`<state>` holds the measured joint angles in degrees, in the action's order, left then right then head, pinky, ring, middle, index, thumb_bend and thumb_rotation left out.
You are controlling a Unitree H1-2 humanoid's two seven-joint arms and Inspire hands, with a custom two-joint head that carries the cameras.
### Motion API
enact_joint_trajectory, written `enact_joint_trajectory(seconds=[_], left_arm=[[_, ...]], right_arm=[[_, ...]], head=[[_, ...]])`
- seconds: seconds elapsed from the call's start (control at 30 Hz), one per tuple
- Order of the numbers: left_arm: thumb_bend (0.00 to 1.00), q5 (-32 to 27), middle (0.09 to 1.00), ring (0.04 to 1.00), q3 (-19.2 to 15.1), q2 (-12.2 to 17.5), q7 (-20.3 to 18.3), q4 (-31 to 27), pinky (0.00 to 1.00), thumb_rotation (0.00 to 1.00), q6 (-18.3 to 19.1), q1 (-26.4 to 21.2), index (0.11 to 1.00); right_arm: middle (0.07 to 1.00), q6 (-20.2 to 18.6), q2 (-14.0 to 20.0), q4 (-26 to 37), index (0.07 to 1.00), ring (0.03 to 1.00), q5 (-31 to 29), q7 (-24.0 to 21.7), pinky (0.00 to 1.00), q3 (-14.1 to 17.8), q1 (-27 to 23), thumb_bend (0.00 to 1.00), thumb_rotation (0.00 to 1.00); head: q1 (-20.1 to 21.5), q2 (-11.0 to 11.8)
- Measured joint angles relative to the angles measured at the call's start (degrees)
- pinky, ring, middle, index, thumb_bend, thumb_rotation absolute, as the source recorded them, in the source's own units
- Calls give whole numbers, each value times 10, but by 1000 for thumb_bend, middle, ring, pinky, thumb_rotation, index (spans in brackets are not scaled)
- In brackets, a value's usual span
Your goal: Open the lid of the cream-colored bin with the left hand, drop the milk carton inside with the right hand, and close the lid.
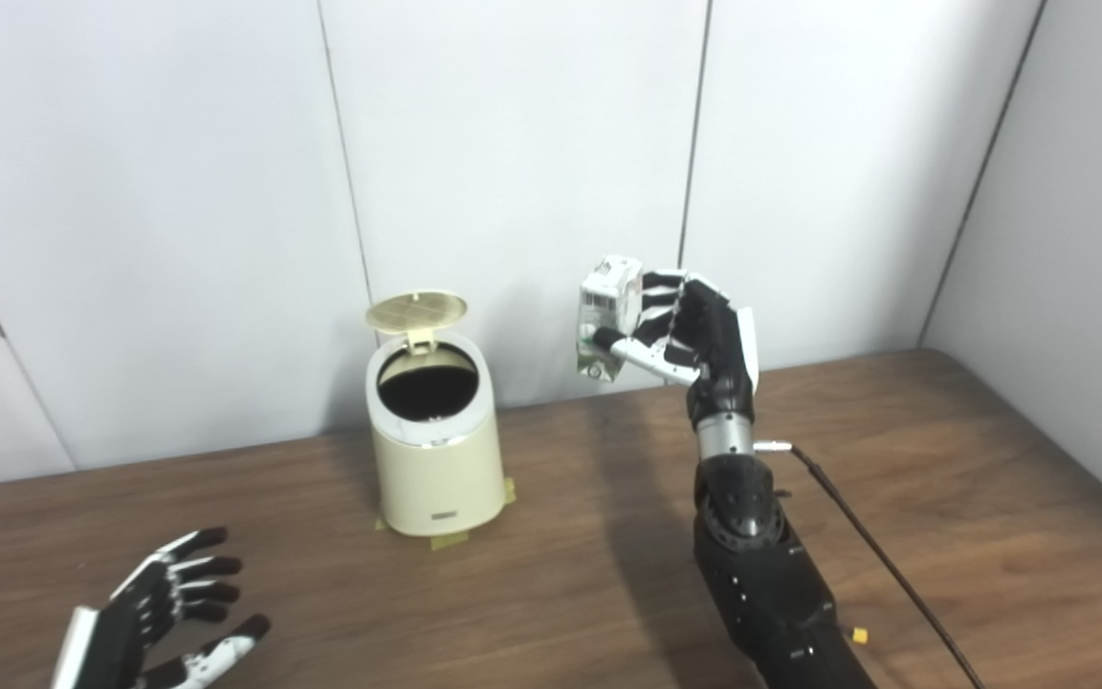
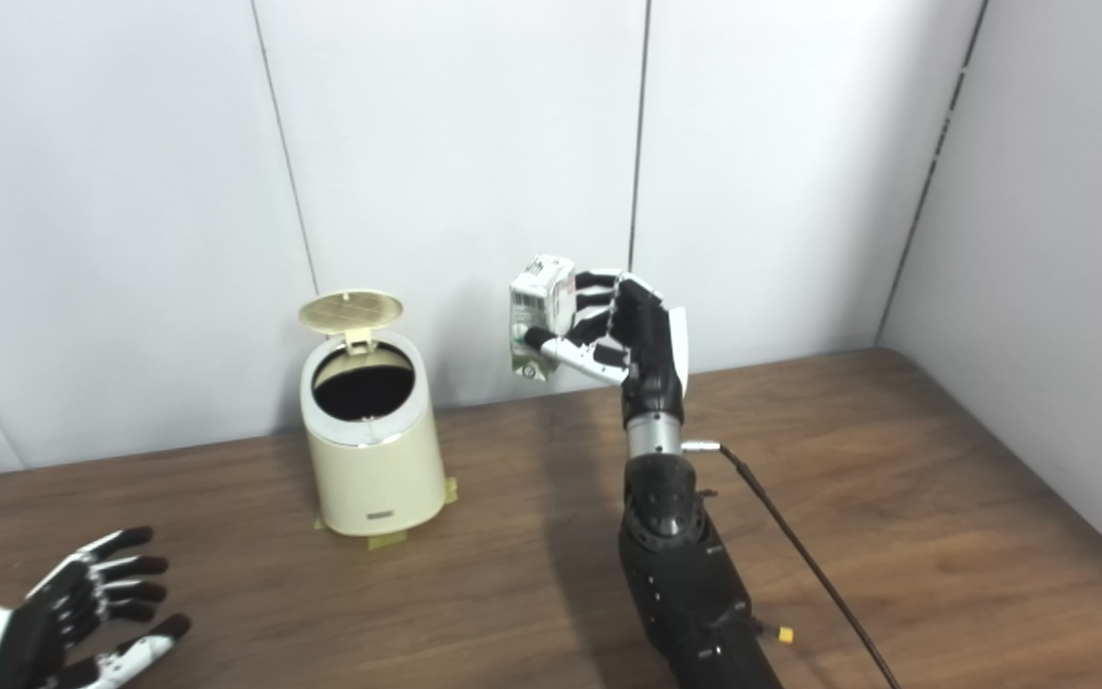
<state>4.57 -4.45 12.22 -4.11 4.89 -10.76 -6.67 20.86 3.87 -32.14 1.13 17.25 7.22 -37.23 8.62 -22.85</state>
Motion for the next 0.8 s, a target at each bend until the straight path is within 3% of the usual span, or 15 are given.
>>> enact_joint_trajectory(seconds=[0.8], left_arm=[[671, 24, 668, 612, 21, -23, 34, 10, 587, 40, -12, -16, 772]], right_arm=[[439, -3, -60, 48, 520, 324, -14, -35, 278, -27, -15, 523, 0]], head=[[-67, 6]])
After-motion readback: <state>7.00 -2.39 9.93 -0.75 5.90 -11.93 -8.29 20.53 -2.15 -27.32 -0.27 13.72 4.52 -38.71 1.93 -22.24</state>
